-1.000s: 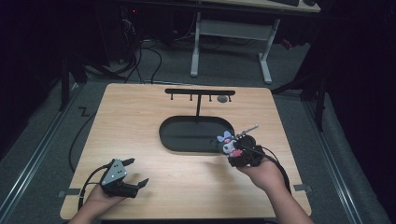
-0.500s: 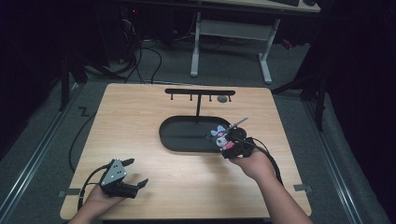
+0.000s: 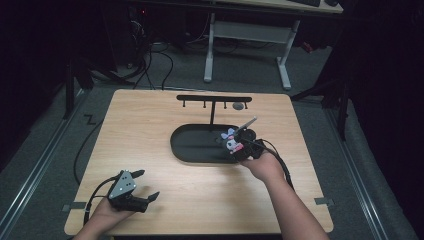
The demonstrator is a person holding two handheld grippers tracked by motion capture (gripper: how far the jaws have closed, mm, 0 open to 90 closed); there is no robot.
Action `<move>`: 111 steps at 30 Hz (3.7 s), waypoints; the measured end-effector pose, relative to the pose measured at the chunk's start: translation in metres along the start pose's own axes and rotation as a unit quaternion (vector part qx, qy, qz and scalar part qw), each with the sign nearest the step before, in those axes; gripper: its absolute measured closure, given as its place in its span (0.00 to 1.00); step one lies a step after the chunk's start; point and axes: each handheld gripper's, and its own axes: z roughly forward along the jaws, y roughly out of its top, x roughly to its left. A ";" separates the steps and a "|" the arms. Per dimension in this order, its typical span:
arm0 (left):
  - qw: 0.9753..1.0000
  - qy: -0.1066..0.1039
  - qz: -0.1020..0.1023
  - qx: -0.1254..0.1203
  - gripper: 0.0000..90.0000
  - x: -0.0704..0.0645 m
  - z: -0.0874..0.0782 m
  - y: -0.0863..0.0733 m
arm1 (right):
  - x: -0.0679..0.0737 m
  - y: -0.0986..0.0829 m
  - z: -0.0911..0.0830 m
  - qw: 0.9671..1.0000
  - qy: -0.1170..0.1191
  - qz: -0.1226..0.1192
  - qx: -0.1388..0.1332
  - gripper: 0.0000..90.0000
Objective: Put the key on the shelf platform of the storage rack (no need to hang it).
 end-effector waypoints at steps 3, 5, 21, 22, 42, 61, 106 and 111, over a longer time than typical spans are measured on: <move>1.000 0.000 0.001 0.000 0.10 0.000 0.000 0.000 | -0.002 0.007 0.003 1.000 0.000 0.003 0.000 0.52; 1.000 -0.001 0.000 0.000 0.10 0.000 0.000 0.000 | -0.002 0.010 0.005 1.000 0.001 0.002 -0.002 0.52; 1.000 -0.003 0.001 0.001 0.10 0.000 0.000 0.000 | -0.002 0.036 0.029 1.000 -0.002 0.011 0.001 0.52; 1.000 -0.003 0.002 0.001 0.10 0.000 0.000 0.000 | -0.001 0.038 0.030 1.000 0.000 0.010 0.000 0.52; 1.000 -0.010 0.007 0.009 0.10 0.000 0.004 0.002 | -0.005 0.027 0.047 0.999 0.004 0.030 0.042 0.52; 1.000 -0.010 0.008 0.007 0.10 0.000 0.003 0.002 | -0.001 0.033 0.058 0.999 0.015 0.028 0.035 0.36; 1.000 0.002 0.010 0.008 0.10 -0.003 0.002 0.000 | -0.013 -0.061 0.009 0.987 0.043 0.035 -0.150 0.33; 1.000 0.005 0.011 0.008 0.10 -0.003 0.001 0.000 | -0.015 -0.087 0.015 0.979 0.047 0.061 -0.186 0.30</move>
